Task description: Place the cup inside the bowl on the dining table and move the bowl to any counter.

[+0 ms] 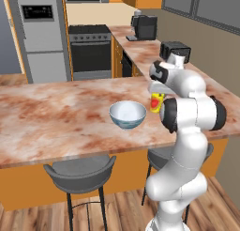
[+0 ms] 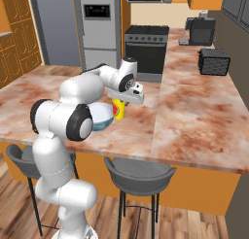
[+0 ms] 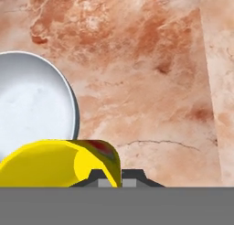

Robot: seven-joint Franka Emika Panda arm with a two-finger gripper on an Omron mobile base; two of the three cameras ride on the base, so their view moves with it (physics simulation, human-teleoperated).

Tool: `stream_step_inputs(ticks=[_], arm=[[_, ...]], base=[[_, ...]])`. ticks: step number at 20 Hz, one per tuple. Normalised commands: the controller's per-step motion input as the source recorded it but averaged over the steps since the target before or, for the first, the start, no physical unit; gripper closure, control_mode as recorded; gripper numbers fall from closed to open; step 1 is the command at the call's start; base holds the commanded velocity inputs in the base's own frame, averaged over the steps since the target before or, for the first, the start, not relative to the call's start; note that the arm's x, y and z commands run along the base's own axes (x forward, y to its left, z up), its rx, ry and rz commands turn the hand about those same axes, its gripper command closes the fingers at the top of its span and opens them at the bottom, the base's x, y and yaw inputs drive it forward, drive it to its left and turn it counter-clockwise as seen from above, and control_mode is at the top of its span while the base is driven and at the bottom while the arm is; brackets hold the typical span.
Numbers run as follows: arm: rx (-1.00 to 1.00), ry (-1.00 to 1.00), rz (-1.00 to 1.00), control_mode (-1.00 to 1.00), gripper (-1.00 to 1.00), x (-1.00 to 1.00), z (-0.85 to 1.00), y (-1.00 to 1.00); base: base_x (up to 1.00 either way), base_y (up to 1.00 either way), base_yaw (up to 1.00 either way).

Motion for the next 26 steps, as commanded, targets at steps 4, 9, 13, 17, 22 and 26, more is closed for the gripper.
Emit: stream_step_inputs(ticks=[4,9,13,17,22,26], arm=[[0.0,-0.14,-0.08,-1.0,1.0,0.0,0.0,0.32],[0.0,-0.24,-0.07,-1.0,1.0,0.0,0.0,0.33],[0.0,-0.2,-0.08,-1.0,1.0,0.0,0.0,0.4],[0.0,-0.11,-0.09,-1.0,1.0,0.0,0.0,0.4],[0.0,0.01,-0.07,-1.0,1.0,0.0,0.0,0.36],[0.0,0.09,-0.04,-1.0,1.0,0.0,0.0,0.25]], base=[[0.0,0.0,0.0],[0.0,0.0,0.0],[0.0,0.0,0.0],[0.0,0.0,0.0],[0.0,0.0,0.0],[0.0,0.0,0.0]])
